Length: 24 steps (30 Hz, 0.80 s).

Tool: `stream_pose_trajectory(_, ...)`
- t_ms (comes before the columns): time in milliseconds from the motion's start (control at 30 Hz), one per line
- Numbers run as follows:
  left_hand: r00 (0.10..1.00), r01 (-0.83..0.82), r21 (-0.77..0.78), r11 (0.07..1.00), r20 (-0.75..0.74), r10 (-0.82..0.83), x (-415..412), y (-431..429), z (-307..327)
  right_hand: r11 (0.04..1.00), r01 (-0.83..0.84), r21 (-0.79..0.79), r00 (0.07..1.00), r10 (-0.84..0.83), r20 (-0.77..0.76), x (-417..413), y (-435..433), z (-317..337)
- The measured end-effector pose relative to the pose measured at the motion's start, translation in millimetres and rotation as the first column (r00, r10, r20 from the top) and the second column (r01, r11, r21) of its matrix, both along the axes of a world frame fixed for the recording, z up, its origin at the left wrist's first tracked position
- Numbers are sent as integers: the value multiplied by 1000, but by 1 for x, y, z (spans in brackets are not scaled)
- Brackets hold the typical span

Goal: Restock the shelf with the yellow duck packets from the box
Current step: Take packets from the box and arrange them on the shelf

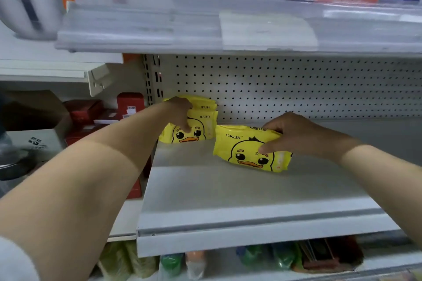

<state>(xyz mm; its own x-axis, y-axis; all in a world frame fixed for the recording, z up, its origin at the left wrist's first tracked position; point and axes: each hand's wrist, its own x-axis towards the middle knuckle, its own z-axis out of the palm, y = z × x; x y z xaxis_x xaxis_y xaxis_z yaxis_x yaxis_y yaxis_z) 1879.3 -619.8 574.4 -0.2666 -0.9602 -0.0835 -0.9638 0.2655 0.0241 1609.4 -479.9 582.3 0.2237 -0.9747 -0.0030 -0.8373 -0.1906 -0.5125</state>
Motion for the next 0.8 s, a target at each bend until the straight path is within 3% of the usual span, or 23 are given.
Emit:
stream_pose_trajectory(200, 998, 30, -62, 998, -51, -33, 8, -8, -7, 1000, -3, 24, 999, 2, 51, 7, -8, -3)
stream_pose_trajectory(367, 998, 2, -269, 963, -55, -17, 13, -7, -15, 1000, -10, 12, 999, 9, 42, 13, -14, -3)
stream_pose_trajectory(600, 980, -43, -323, 945, -197, -23, 16, -7, -26, 999, -5, 32, 999, 4, 33, 29, -31, -8)
stream_pose_trajectory(800, 873, -157, -344, 926, -487, -33, 42, 2, -12, 1000, -25, 16, 1000, 25, 13, 58, -57, -6)
